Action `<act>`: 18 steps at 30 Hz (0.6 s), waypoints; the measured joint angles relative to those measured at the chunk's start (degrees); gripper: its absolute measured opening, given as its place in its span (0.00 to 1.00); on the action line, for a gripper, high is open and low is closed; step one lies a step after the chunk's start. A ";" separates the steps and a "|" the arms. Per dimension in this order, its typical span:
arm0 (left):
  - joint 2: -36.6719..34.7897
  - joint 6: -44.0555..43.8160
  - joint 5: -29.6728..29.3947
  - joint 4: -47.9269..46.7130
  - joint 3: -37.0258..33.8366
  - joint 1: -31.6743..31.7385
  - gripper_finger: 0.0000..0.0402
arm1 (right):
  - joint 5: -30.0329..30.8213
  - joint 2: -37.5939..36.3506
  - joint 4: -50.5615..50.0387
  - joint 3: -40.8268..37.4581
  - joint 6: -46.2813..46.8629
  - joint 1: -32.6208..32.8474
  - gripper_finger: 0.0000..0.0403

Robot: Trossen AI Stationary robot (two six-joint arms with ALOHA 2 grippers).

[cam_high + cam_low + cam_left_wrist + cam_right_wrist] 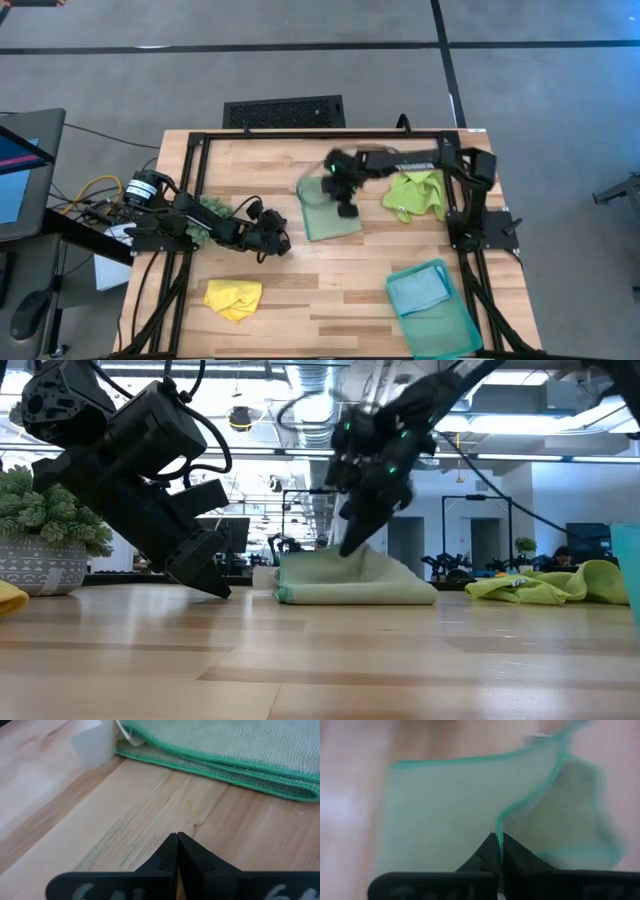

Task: Fold microfiber towels
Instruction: Fold the green microfiber cloth

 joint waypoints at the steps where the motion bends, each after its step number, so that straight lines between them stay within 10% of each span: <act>1: 0.00 0.26 0.00 0.07 0.00 0.00 0.00 | 0.63 -1.27 -1.21 -1.23 0.26 2.30 0.06; 13: 0.02 0.37 0.06 1.90 0.04 -0.04 0.00 | 2.31 -10.41 6.19 -18.53 14.02 34.04 0.08; 18: 0.02 0.35 0.07 2.85 0.04 -0.04 0.00 | 15.29 -10.68 11.18 -20.70 18.33 40.38 0.09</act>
